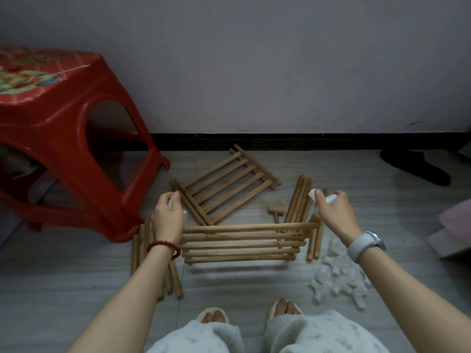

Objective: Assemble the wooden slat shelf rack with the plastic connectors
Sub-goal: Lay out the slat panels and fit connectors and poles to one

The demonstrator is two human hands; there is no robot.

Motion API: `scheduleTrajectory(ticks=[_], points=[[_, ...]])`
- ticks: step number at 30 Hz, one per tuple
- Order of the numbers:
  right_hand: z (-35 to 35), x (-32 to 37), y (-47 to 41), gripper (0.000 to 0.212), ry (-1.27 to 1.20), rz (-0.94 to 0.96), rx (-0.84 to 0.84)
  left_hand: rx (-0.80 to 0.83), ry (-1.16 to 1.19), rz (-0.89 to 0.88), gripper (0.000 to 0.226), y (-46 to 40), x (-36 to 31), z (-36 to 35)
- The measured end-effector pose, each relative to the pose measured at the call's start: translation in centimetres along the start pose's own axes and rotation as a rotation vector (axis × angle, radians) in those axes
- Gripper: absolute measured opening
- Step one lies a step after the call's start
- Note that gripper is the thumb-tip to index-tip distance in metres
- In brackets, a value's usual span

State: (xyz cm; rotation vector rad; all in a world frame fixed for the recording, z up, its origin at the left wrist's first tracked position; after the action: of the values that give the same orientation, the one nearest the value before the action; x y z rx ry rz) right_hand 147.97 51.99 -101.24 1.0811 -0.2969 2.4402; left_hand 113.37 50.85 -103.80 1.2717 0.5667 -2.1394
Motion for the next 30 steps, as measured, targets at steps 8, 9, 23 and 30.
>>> scheduleTrajectory(ticks=[8,9,23,30], points=[[-1.7,-0.5,-0.9,0.038,-0.205,-0.314,-0.084,0.016,-0.001,-0.006,0.031,-0.4,0.2,-0.1],[-2.2,-0.7,-1.2,0.034,-0.265,-0.375,-0.088,0.015,-0.003,-0.006,0.031,-0.3,0.2,-0.1],[-1.5,-0.3,-1.7,0.040,-0.075,0.123,0.475,-0.048,0.040,-0.051,0.027,0.0,0.4,0.2],[-2.5,-0.7,-2.1,0.028,0.003,0.279,0.329,-0.057,0.011,-0.041,0.029,0.1,0.4,-0.1]])
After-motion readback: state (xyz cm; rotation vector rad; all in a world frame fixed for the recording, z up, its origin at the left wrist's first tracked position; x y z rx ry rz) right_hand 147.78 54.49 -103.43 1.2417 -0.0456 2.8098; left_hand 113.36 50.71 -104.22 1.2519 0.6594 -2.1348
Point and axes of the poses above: each hand's wrist, its own y-axis away from the middle knuckle, its own z-axis out of the back of the hand, x = y × z, the point moved 4 cm from there along -y, towards the middle knuckle, and after that the axes turned 11 degrees about -x, right-handed, at the moved point
